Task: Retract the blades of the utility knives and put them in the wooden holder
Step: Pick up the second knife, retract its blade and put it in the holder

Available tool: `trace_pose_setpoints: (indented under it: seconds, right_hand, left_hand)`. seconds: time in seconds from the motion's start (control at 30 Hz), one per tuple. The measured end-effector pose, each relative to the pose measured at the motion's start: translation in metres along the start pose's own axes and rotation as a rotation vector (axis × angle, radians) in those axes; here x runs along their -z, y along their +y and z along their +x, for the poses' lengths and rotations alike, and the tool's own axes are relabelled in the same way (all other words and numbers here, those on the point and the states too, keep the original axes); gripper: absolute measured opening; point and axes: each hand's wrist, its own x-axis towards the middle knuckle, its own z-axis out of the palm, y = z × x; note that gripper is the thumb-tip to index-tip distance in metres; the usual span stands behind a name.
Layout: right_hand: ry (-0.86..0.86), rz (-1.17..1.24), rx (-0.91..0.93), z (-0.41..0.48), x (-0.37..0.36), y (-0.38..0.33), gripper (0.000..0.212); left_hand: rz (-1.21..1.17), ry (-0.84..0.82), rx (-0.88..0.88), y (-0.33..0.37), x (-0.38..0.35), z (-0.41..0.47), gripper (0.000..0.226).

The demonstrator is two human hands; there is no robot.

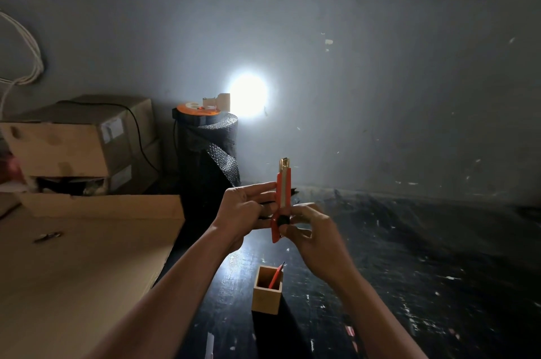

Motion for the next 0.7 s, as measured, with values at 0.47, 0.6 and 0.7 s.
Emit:
trace_pose_setpoints:
  seconds: [0.47, 0.6, 0.7]
  right_hand:
    - [0.099, 0.093, 0.012, 0.0052, -0.0015, 0.0005, 0.028]
    - [0.084, 0.065, -0.014, 0.0079, -0.0036, 0.0021, 0.017]
    - [0.061, 0.059, 0.007, 0.0072, -0.0032, 0.0024, 0.021]
  left_hand:
    - [-0.035, 0.009, 0.000, 0.0024, 0.0015, 0.0083, 0.044]
    - [-0.008, -0.010, -0.019, 0.0031, 0.0005, 0.0071, 0.043]
    - [0.000, -0.005, -0.022, 0.0020, 0.0027, 0.0054, 0.043]
